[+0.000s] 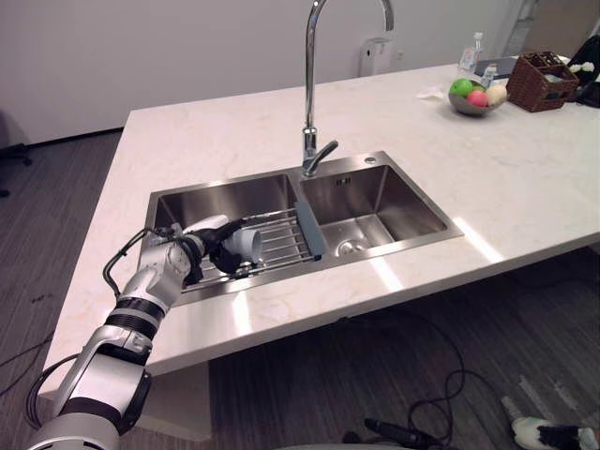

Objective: Walk over to the sink, pick up the cup, carry it to the dishwasher, place the cup inside the dishwasher, then close the dishwasher door

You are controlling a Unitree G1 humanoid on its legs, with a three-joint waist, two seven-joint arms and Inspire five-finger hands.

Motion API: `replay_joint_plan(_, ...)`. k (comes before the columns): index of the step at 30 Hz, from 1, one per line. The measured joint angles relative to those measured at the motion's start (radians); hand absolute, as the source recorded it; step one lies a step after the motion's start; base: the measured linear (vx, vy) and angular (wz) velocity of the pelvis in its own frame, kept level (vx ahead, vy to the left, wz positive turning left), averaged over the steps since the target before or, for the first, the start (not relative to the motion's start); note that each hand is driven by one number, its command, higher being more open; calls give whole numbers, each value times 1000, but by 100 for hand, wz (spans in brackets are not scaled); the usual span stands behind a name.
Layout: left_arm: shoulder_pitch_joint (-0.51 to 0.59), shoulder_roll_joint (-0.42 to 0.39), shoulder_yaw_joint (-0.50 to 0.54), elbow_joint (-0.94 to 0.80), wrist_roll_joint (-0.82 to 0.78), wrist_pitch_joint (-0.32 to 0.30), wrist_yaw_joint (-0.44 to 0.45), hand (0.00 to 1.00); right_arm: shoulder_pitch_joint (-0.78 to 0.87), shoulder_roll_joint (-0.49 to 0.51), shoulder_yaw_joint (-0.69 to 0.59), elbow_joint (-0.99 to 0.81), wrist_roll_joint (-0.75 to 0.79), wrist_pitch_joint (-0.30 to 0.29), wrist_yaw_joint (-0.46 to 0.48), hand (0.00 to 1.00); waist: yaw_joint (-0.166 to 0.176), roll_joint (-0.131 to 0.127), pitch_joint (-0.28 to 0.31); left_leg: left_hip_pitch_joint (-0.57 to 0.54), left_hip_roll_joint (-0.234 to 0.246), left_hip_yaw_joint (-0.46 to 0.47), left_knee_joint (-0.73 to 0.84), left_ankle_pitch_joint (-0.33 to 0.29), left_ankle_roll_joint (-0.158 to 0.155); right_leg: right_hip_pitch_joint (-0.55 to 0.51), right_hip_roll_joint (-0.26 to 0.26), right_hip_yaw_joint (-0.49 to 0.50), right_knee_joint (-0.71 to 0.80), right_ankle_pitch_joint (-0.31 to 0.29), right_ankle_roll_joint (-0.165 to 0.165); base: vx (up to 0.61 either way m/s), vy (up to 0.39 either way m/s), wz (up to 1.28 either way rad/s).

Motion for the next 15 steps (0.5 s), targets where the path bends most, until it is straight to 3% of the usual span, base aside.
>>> replay_joint_plan(8,-15,28,-35,-73,-19,-7,-46,100,16,2,-27,0,16,-5,2,100,28,3,2,-14,-2,-22,11,1,2,1,-8,-22,0,0,-1,-43,-27,7)
replay_joint_plan(15,-18,66,-51,-132,50,-77,-54,100,22,2,-35,0,17,-10,2,100,41,3,2,-15,-3,-26,12,2,3,-2,-13,-26,0,0,-2,-51,-24,1)
